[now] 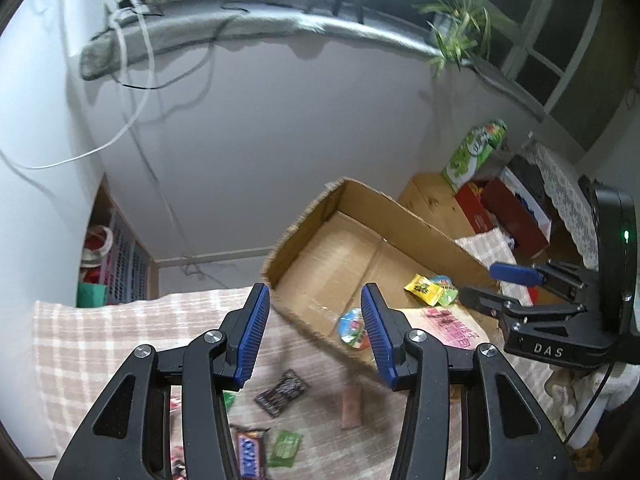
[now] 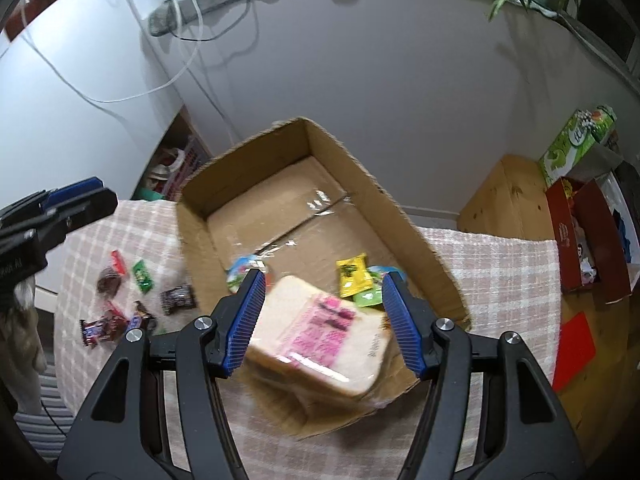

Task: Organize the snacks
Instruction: 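Withdraw both tools from the box back toward the snacks on the table, then grasp the red-wrapped chocolate with the left gripper while the right gripper grasps a Snickers bar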

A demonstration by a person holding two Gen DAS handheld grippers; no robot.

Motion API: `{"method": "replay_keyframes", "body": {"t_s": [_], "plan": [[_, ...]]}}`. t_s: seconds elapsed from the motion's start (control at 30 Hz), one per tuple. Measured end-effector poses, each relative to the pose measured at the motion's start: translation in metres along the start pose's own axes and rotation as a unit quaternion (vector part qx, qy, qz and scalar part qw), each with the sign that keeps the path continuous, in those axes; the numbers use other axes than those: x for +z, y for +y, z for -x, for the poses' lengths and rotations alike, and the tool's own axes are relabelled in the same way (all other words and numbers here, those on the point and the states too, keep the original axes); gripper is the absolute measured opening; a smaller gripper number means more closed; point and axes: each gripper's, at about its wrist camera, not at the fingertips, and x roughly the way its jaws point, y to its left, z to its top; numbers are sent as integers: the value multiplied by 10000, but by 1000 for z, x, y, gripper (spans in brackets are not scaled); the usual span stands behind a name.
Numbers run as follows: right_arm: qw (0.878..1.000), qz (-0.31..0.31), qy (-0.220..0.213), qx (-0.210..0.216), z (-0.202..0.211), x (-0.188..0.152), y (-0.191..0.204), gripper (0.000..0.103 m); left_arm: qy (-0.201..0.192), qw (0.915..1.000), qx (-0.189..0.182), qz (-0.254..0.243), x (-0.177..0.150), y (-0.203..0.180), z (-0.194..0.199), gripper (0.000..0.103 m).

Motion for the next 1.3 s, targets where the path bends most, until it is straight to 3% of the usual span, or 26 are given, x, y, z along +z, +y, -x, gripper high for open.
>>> {"method": "replay_keyframes", "body": {"t_s": [0.27, 0.6, 1.03, 1.3], "plan": [[9987, 328, -122, 382, 20, -9, 44, 63, -337, 9989, 237, 238, -14, 38, 49, 46], [9938, 715, 157, 840, 12, -32, 100, 63, -433, 9939, 586, 827, -57, 98, 91, 46], [9869, 816, 731, 1181, -30, -52, 147, 63, 128, 9871, 662, 1452, -134, 138, 90, 46], [9800, 364, 1195, 1549, -66, -56, 157, 63, 404, 9916, 424, 1153, -155, 117, 69, 46]]}}
